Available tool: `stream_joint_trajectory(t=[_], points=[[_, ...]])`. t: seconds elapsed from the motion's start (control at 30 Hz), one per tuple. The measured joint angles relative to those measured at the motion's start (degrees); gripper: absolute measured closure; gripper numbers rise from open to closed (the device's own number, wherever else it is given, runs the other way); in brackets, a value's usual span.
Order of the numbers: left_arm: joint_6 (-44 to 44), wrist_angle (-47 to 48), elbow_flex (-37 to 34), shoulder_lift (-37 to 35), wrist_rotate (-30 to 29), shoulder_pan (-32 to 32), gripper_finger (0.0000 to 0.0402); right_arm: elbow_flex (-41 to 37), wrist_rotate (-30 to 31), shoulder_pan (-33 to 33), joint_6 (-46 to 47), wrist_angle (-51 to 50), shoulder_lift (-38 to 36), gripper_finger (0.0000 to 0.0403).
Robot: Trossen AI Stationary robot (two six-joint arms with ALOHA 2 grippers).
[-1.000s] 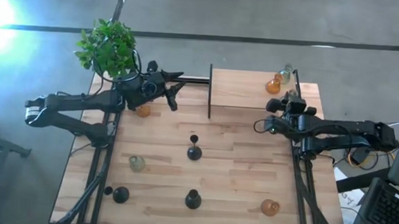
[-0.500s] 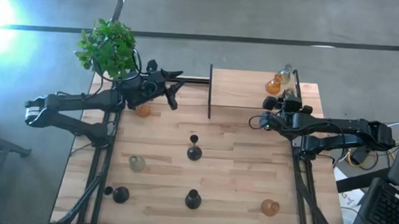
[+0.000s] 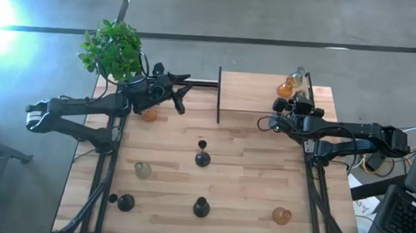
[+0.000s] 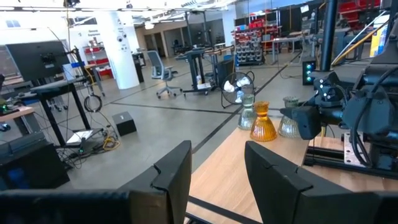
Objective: Pick & Place candle stick holders
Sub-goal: Put the top green glass candle holder on the shelf
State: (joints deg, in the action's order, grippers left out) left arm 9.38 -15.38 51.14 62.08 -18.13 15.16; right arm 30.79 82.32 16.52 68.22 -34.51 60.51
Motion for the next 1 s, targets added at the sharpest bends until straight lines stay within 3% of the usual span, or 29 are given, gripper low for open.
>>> stream_joint_trajectory(t=[0.33,0.57,1.0], points=[[-0.05,0.00,0.01,-0.02,0.00,0.13,0.0248,-0.02,-0.91,1.89,-2.42,1.31,0.26,0.0283],[-0.14,0.00,0.01,-0.04,0.00,0.13,0.0248,-0.17,-2.00,2.67,-5.52,4.10,0.34,0.0232],[-0.16,0.00,0.01,-0.07,0.02,0.15,0.0248,1.46,-3.05,2.68,-13.60,5.36,0.34,0.0196]])
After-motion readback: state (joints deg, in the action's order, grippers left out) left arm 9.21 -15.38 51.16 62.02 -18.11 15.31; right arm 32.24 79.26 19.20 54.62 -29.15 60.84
